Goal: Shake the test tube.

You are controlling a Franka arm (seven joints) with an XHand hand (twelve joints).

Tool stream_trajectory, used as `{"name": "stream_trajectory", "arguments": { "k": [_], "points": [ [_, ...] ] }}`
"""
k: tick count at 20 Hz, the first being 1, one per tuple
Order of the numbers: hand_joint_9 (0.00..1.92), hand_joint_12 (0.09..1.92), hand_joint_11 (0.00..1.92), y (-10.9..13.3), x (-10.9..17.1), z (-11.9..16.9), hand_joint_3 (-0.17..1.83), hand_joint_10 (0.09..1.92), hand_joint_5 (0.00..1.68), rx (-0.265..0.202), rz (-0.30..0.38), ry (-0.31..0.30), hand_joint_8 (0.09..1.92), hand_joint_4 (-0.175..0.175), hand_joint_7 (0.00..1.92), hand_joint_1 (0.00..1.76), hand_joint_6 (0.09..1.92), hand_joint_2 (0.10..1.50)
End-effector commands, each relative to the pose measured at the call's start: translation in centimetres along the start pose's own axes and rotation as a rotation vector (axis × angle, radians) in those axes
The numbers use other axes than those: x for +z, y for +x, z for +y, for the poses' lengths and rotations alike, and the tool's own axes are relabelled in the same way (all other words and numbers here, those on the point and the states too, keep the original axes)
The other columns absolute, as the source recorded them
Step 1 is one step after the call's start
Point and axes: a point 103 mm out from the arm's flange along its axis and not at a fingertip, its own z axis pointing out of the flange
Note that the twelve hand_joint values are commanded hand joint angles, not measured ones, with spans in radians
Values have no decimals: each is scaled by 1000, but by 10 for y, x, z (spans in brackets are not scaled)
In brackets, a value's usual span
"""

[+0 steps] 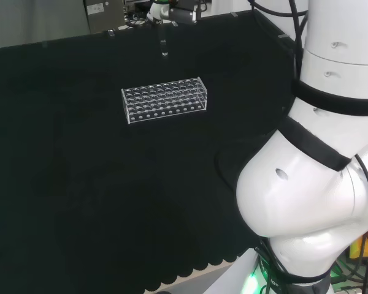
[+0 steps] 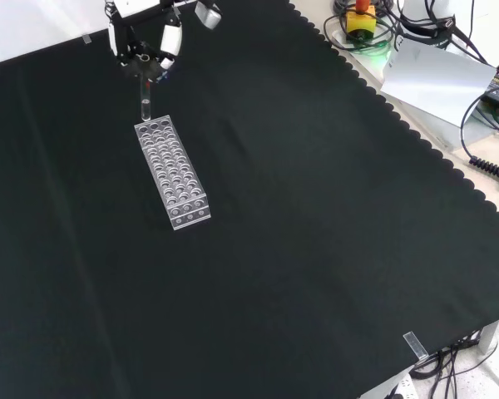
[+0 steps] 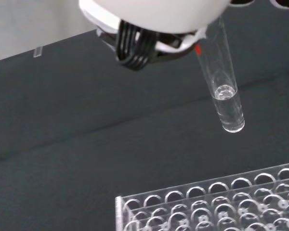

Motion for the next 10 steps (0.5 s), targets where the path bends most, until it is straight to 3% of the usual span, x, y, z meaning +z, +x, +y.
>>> {"name": "stream_trajectory", "arguments": {
  "k": [1, 6, 10],
  "points": [
    [1608, 844, 1303, 39, 6, -17, 623, 517, 1352, -58, 14, 19, 496, -175, 1700, 1231, 500, 651],
    [1608, 844, 1303, 78, 7, -26, 624, 518, 1352, -137, 24, 31, 495, -175, 1700, 1231, 500, 651],
    [1608, 844, 1303, 89, 2, -28, 625, 518, 1352, -160, 31, 33, 495, -175, 1700, 1231, 500, 650]
  ]
}}
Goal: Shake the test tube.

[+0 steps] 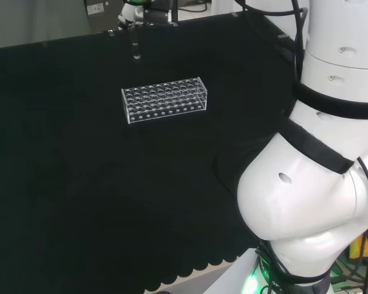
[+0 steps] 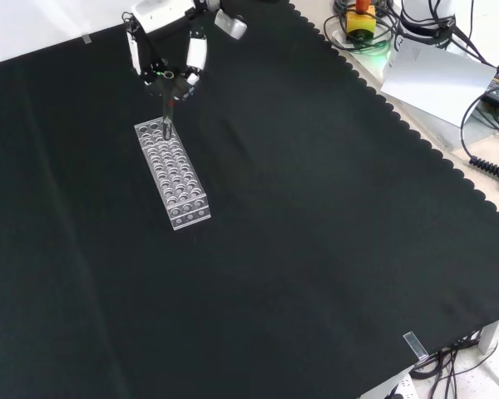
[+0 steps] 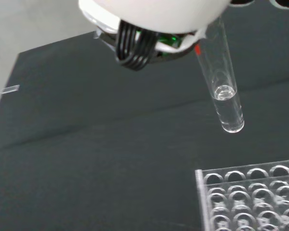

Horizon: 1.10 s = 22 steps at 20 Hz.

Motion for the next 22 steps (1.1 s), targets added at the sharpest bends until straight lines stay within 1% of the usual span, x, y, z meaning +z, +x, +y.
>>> {"name": "stream_trajectory", "arguments": {
  "k": [1, 2, 4, 7, 13, 16, 17, 19, 22],
  "points": [
    [1607, 844, 1302, 16, -8, -2, 625, 518, 1352, -37, 15, 1, 495, -175, 1700, 1231, 500, 650],
    [1607, 844, 1302, 11, -10, -3, 625, 519, 1352, -29, 15, -2, 495, -175, 1700, 1231, 500, 650],
    [1607, 845, 1302, -3, -14, -3, 626, 519, 1352, 4, 10, -13, 495, -175, 1700, 1231, 500, 650],
    [1606, 845, 1302, -36, -20, -6, 626, 519, 1352, 59, 4, -26, 495, -175, 1700, 1231, 501, 649],
    [1606, 845, 1302, -110, -36, -13, 627, 520, 1352, 207, -52, -68, 495, -175, 1700, 1231, 501, 649],
    [1605, 845, 1302, -140, -43, -17, 628, 521, 1352, 257, -81, -78, 495, -175, 1700, 1231, 501, 649],
    [1605, 845, 1302, -151, -46, -19, 628, 521, 1352, 285, -95, -85, 495, -175, 1700, 1231, 501, 649],
    [1605, 845, 1302, -168, -52, -21, 628, 521, 1352, 321, -117, -94, 495, -175, 1700, 1231, 501, 648],
    [1605, 845, 1302, -186, -60, -23, 628, 522, 1352, 355, -132, -105, 495, -175, 1700, 1231, 502, 648]
  ]
}}
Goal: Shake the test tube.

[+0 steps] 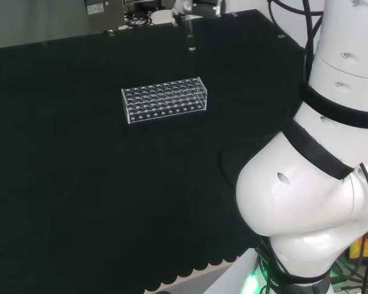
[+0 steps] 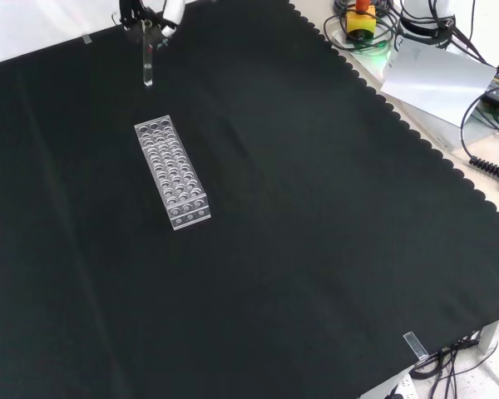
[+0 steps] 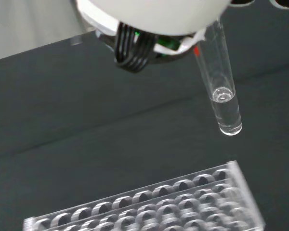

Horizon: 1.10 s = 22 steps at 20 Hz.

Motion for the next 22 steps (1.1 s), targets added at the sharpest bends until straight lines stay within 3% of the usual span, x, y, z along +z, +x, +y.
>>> {"name": "stream_trajectory", "arguments": {
  "k": [1, 5, 9, 22],
  "points": [
    [1604, 846, 1302, -52, -14, 7, 629, 522, 1352, 87, -28, -24, 495, -175, 1700, 1231, 502, 648],
    [1604, 846, 1302, -51, -17, 7, 629, 522, 1352, 74, -14, -25, 495, -175, 1700, 1231, 502, 648],
    [1604, 846, 1302, -31, -10, 3, 629, 523, 1352, 37, 7, -12, 495, -175, 1700, 1231, 502, 648],
    [1603, 846, 1302, 119, 23, -27, 631, 525, 1352, -161, 137, 67, 495, -175, 1701, 1231, 503, 647]
  ]
}}
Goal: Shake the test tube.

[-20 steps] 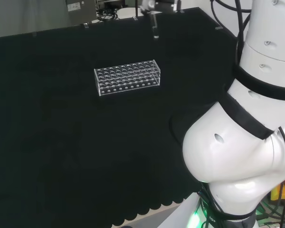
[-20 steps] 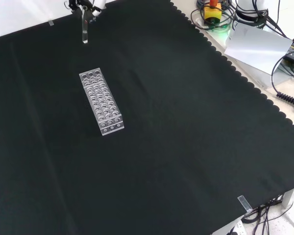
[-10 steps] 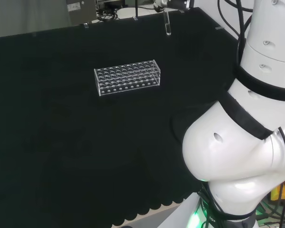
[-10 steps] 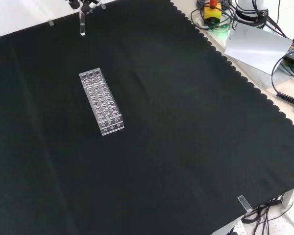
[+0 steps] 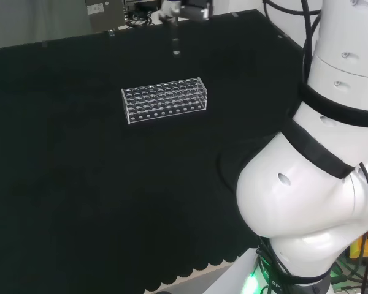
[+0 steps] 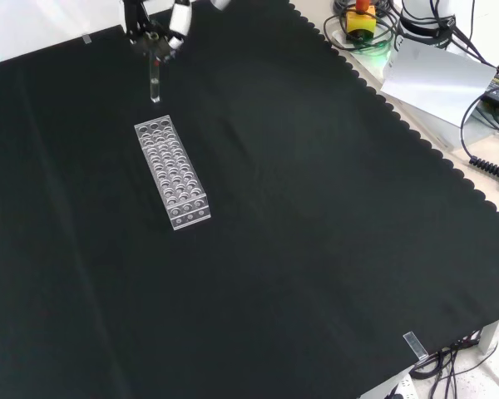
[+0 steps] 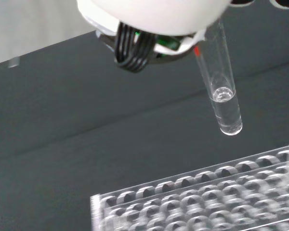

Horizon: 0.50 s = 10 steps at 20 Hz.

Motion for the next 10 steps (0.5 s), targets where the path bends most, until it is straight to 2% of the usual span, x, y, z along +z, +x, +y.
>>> {"name": "stream_trajectory", "arguments": {
  "k": [1, 5, 7, 10],
  "points": [
    [1603, 846, 1302, 74, 15, -12, 631, 526, 1352, -91, 84, 32, 495, -175, 1701, 1231, 503, 647],
    [1603, 846, 1301, 107, 16, -19, 631, 526, 1352, -148, 133, 51, 495, -175, 1701, 1231, 503, 647],
    [1603, 846, 1301, 114, 13, -20, 632, 526, 1352, -167, 162, 58, 495, -175, 1701, 1231, 503, 647],
    [1603, 846, 1301, 113, 9, -20, 632, 527, 1352, -162, 174, 52, 495, -175, 1701, 1231, 503, 646]
  ]
}}
